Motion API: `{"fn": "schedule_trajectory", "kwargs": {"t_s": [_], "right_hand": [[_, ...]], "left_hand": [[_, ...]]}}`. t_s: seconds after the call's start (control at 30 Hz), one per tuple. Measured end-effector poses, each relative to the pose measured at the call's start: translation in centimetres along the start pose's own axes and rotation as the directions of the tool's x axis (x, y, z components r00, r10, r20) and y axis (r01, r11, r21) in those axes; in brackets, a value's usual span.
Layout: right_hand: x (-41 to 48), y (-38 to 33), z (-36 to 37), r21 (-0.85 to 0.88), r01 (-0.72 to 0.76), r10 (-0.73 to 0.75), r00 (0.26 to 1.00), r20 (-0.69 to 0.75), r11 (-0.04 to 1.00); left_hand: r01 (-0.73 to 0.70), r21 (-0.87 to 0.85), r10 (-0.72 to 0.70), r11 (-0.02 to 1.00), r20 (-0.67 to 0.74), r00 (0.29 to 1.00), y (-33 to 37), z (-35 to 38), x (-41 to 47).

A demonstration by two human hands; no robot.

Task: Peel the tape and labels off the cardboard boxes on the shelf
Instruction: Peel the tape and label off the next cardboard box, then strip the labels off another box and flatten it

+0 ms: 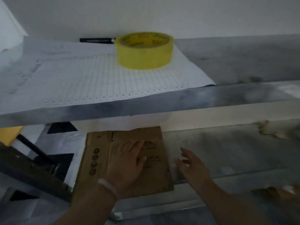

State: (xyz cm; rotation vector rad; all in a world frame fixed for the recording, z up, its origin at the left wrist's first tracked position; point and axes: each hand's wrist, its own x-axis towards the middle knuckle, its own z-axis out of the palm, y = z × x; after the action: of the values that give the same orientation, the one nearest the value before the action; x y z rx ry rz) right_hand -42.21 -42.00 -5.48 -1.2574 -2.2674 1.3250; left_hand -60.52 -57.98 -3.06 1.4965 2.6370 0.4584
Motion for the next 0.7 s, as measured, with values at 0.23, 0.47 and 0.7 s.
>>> {"fn": "schedule_trajectory", "kwargs": {"t_s": [0.23, 0.47, 0.7], "right_hand": [[-2.5, 3.8, -10.7, -0.474, 0.154, -0.297, 0.924, -0.242, 0.867], [-6.4, 11.1, -23.7, -0.565, -0.003, -0.251, 0.894, -0.371, 0.825], [-11.5, 19.9, -38.1, -0.561, -0.162, -0.179, 0.846, -0.502, 0.812]], "left_hand": [[-0.325, 0.058, 0.327, 0.944, -0.022, 0.945, 11.9, 1.4, 5.3], [-0.53, 0.046, 0.532, 0.847, -0.062, 0.844, 28.5, 4.8, 8.3], [-0.642, -0.051, 0.635, 0.765, -0.112, 0.764, 47.0, 8.9, 9.6]]}}
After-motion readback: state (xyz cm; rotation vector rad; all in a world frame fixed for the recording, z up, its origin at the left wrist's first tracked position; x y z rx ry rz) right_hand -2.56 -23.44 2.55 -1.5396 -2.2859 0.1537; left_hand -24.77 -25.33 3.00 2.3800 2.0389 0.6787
